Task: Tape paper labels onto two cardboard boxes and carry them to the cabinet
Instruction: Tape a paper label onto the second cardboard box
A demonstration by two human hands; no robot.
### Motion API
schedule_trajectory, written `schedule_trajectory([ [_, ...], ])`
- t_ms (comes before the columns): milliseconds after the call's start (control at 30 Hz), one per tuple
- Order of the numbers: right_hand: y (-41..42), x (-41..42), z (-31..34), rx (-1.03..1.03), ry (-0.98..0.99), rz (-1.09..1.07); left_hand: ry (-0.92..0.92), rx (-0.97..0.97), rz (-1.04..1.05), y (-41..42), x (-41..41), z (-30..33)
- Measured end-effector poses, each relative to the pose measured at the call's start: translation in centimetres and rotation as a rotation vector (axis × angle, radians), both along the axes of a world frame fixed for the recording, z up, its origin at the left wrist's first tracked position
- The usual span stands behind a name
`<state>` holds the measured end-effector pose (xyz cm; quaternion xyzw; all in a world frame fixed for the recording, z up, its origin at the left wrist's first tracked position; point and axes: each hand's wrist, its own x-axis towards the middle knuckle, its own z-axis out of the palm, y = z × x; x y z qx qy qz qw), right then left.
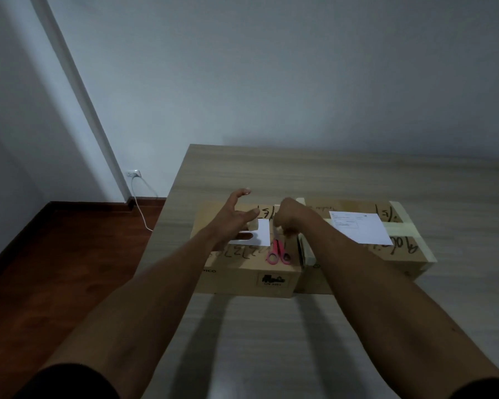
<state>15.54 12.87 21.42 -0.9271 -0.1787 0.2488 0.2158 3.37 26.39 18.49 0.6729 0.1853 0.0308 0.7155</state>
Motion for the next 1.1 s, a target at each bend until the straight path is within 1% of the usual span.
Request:
schedule_trajectory([
  [100, -0.8, -1.6, -2.1, -0.111, 0.013, 0.025, 0.022, -0.027, 0.0, -0.3, 0.3, 0.1],
  [167, -1.3, -2.9, -3.1, -0.131, 0.111, -0.055, 0.032, -0.028, -0.002, -0.5, 0.5, 0.1],
  [200, -1.5, -3.3, -3.7, -0.121, 0.117, -0.094, 0.032, -0.022, -0.008, -0.6, 0.5, 0.1],
  [267, -1.7, -4.0, -4.5, -0.114, 0.071, -0.159, 0.028, 0.013, -0.01, -0.5, 0.3, -0.1],
  [367, -2.4, -4.9, -6.0, -0.048, 0.016, -0.217, 0.029, 0.074, 0.007, -0.2, -0.1, -0.3],
  [500, -2.5, -5.7, -6.3, -0.116, -0.096, -0.183, 0.043, 0.097, -0.007, 0.3, -0.8, -0.7],
  [567, -1.9, -5.9, -6.1, -0.112, -0.088, -0.215, 0.046, 0.12, -0.02, 0.3, -1.2, -0.7],
  [600, -1.6, -5.9, -6.0, -0.049, -0.036, -0.268, 0.047, 0.124, -0.023, 0.3, -1.3, -0.6],
  [633, -1.3, -5.8, -5.7, 0.086, 0.055, -0.369, 0.049, 0.124, -0.024, 0.4, -1.4, -0.5],
  [700, -0.8, -5.4, -4.5, 0.413, 0.266, -0.598, 0.051, 0.127, -0.02, 0.6, -1.6, -0.3],
  [800, -0.9, -4.2, -2.2, 0.85, 0.503, -0.864, 0.056, 0.136, -0.01, 1.1, -1.6, 0.2],
  [833, -1.0, -3.9, -1.6, 0.98, 0.557, -0.923, 0.057, 0.14, -0.011, 1.2, -1.7, 0.4],
  [867, -1.2, -3.5, -1.4, 1.058, 0.578, -0.953, 0.059, 0.142, -0.016, 1.3, -1.6, 0.6],
  [900, -1.3, -3.2, -1.3, 1.08, 0.581, -0.951, 0.06, 0.146, -0.022, 1.3, -1.6, 0.8],
  [933, -1.5, -3.0, -1.4, 1.058, 0.58, -0.925, 0.06, 0.154, -0.027, 1.3, -1.5, 1.0],
  [1100, -3.1, -2.3, -1.7, 0.827, 0.497, -0.704, 0.072, 0.158, -0.039, 1.4, -1.5, 2.2],
])
